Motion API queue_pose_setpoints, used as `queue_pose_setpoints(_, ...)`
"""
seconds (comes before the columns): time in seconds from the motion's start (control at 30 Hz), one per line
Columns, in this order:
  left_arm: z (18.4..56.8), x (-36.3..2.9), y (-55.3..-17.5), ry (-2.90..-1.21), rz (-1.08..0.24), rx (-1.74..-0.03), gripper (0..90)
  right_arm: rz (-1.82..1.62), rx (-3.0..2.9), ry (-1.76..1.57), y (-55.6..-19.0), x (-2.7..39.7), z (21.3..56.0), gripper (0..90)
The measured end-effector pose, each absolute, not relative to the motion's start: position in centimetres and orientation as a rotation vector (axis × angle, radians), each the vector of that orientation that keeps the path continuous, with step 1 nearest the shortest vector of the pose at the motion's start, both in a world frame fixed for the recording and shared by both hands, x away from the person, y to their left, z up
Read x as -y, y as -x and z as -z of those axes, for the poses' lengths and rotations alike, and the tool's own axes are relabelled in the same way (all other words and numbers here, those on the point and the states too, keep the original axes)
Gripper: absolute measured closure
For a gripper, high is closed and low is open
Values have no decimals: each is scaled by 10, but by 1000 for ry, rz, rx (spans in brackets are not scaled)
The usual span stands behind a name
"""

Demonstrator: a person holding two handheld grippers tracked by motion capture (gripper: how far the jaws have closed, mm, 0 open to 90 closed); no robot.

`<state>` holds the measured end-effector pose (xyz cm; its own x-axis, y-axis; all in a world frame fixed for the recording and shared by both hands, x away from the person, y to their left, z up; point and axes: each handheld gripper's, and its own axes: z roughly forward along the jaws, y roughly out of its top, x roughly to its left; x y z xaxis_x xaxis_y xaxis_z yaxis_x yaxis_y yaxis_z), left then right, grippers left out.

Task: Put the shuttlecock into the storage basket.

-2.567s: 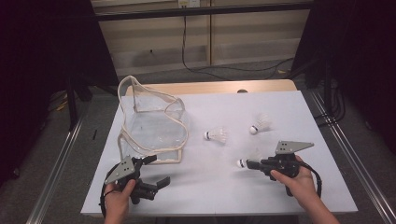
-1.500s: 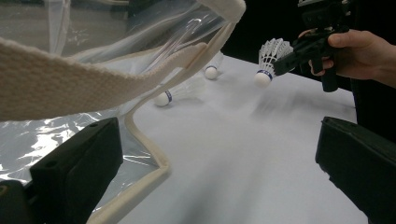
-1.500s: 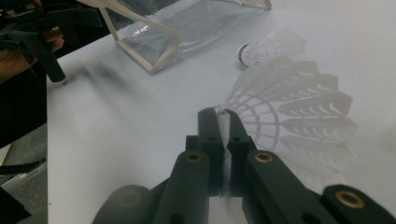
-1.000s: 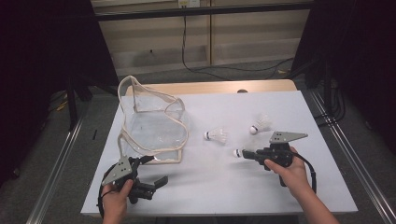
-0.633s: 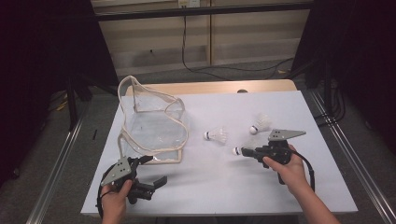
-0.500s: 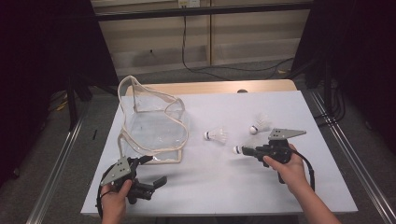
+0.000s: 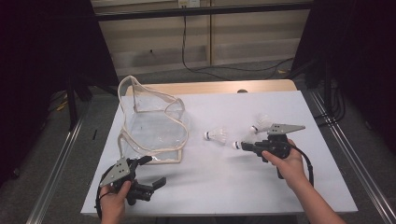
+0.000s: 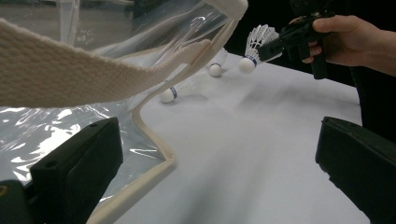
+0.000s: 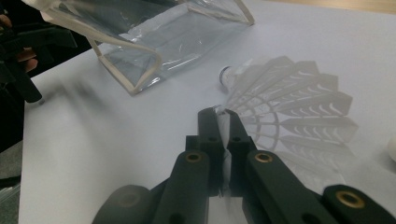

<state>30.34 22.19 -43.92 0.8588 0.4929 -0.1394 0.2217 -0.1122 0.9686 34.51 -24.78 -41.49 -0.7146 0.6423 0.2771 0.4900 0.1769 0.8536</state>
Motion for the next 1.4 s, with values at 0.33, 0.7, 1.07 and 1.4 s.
queue_pose_setpoints(0.33,439,-224,-302,-1697,-262,-559,8,-1575,-2280,-1120,-351,246,412,891)
queue_pose_setpoints(0.7,440,-223,-302,-1704,-257,-556,8,-1575,-2261,-1130,-357,247,408,891)
queue_pose_setpoints(1.07,439,-222,-302,-1695,-250,-555,8,-1574,-2236,-1159,-365,248,410,891)
queue_pose_setpoints(1.4,439,-222,-302,-1695,-249,-554,8,-1553,-2228,-1167,-372,245,408,891)
